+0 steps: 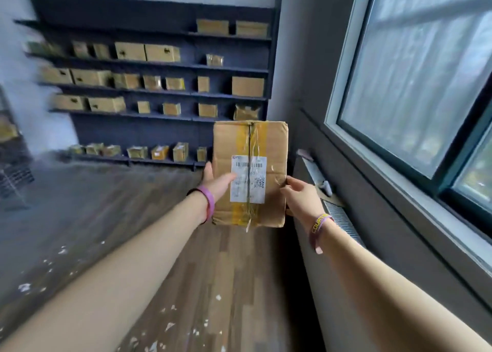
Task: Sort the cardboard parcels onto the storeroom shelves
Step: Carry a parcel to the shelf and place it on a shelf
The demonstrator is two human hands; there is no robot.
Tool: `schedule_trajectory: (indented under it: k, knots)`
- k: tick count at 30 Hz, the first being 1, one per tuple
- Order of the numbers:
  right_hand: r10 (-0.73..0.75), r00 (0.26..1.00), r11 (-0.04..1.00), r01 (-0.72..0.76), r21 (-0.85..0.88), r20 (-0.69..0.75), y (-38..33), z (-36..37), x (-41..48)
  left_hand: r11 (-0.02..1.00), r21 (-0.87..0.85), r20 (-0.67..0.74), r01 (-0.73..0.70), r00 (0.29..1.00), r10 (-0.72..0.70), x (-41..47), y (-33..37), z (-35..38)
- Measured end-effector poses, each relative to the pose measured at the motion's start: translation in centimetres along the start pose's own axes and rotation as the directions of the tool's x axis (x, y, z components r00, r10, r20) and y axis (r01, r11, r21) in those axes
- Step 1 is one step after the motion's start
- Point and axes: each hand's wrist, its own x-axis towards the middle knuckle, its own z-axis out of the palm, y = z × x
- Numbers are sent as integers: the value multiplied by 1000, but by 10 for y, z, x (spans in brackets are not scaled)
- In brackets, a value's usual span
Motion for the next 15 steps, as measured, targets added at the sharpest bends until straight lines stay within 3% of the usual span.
schedule_trajectory:
  k: [8, 15]
  knots:
    - [-15, 1000, 1000, 15, -24, -26, -39, 24, 78, 995, 59, 26, -81, 997, 80, 70, 53, -28]
    - [22, 995, 1000, -21, 20, -92, -65, 57, 184, 996, -12, 120, -92, 989, 92, 181, 90, -47]
